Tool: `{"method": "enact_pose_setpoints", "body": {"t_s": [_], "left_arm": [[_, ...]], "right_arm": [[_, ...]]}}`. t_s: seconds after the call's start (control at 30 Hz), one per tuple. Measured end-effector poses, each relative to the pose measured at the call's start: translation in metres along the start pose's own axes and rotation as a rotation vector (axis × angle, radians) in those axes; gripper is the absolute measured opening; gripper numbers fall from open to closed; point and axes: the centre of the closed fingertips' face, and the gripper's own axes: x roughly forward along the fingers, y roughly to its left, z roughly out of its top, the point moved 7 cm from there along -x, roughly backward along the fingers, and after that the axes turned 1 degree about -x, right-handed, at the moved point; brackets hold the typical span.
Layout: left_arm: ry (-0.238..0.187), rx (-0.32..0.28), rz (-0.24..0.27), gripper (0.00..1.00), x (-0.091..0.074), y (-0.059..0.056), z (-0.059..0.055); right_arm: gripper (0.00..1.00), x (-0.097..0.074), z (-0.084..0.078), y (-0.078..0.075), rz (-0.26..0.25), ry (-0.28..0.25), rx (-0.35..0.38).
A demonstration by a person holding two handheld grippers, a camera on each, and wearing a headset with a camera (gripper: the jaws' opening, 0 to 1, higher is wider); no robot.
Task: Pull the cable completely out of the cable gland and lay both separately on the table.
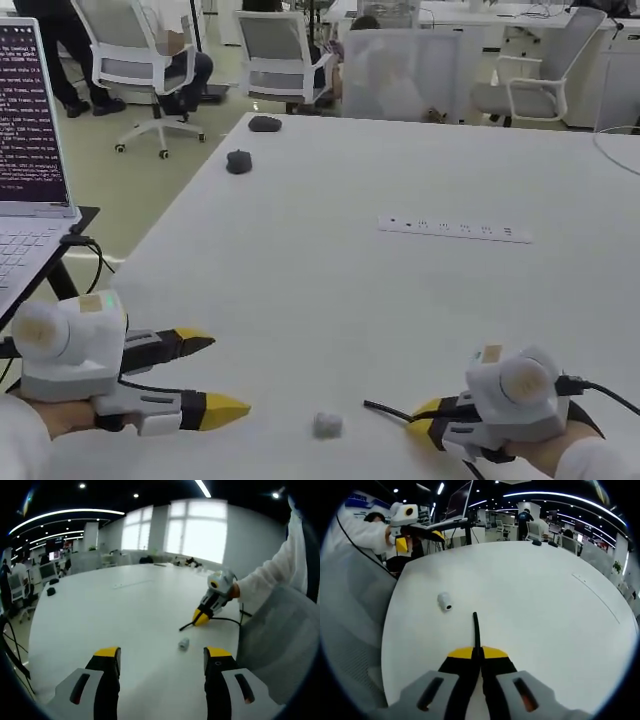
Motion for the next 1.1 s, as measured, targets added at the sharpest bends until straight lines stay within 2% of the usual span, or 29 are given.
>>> {"method": "enact_pose_setpoints", "body": {"t_s": [0.3, 0.57, 0.6, 0.73, 0.77, 0.93, 1.1], "left_arm": [[0.001, -0.005, -0.008, 0.68, 0.0, -0.002, -0.002], [0.002, -0.009, -0.013, 0.67, 0.001, -0.003, -0.003], [0.002, -0.01, -0.015, 0.67, 0.001, -0.004, -0.003], [0.001, -0.012, -0.016, 0.67, 0.001, -0.005, -0.003], [-0.001, -0.012, -0.015, 0.67, 0.001, -0.005, -0.003], [-0.003, -0.01, -0.018, 0.68, 0.0, -0.006, -0.003], [-0.007, -0.011, -0.015, 0.69, -0.001, -0.006, -0.003]], "right_arm": [[0.04, 0.0, 0.002, 0.001, 0.001, 0.029, -0.019], [0.09, 0.0, 0.0, 0.004, -0.003, -0.006, -0.002], [0.12, 0.001, 0.001, 0.006, -0.008, -0.012, 0.002], [0.39, 0.002, 0.004, 0.013, 0.024, -0.033, -0.005], [0.43, 0.002, 0.003, 0.013, 0.025, -0.03, -0.011], [0.5, 0.0, 0.002, 0.013, 0.027, -0.021, -0.004], [0.54, -0.017, 0.003, 0.011, 0.018, -0.045, -0.008]]}}
